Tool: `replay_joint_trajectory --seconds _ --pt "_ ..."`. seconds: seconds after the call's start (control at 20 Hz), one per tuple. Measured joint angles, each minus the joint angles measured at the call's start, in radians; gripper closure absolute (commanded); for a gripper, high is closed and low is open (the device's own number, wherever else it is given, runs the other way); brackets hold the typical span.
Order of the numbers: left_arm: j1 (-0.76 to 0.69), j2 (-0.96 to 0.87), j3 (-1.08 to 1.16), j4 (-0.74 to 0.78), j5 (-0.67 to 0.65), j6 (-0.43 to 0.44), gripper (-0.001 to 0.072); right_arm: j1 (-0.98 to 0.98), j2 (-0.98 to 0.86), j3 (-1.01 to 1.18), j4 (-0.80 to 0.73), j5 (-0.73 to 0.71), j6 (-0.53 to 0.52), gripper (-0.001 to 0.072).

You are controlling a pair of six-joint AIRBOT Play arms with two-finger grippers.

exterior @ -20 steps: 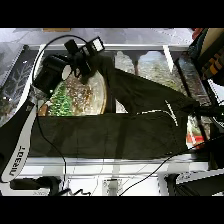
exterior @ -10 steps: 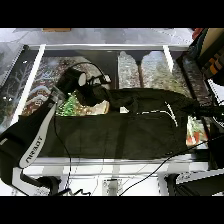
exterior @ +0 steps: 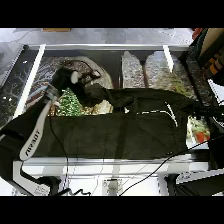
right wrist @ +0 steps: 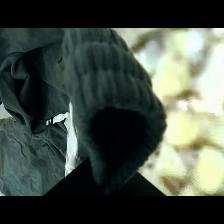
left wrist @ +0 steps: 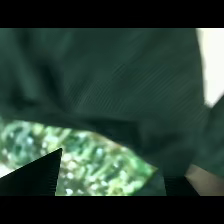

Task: Fold the clothes and pants, and hang the long-sleeved shirts on hangers.

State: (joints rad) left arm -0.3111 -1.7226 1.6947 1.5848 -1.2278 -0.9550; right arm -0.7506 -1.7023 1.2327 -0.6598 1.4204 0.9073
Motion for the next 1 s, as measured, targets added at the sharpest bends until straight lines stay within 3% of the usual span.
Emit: replay_joint_trajectory --seconds 0.05,0.1,0.3,0.65,0.95,1.0 --pt "0.049 -0.001 0.0 -0.063 0.011 -0.017 0.0203 0.0 0.0 0.0 0.0 -0.001 0.0 0.0673" --pt "0.098 -0.002 0.0 -0.139 0.024 -0.032 0.0248 0.0 0.0 0.0 0.0 -0.002 0.0 0.0673" --pt "0.275 -0.035 -0.002 -0.411 0.093 -0.135 0.0248 0.0 0.0 0.0 -0.005 -0.019 0.0 0.0673" --pt "0.368 -0.202 -0.002 -0.559 0.195 -0.382 0.0226 0.0 0.0 0.0 -0.007 -0.032 -0.001 0.0673" --pt "0.352 -0.286 -0.002 -0.652 0.372 -0.445 0.0233 0.0 0.0 0.0 -0.008 -0.047 -0.001 0.0673" --pt "0.348 -0.294 -0.002 -0.661 0.394 -0.449 0.0275 0.0 0.0 0.0 -0.007 -0.047 -0.001 0.0673"
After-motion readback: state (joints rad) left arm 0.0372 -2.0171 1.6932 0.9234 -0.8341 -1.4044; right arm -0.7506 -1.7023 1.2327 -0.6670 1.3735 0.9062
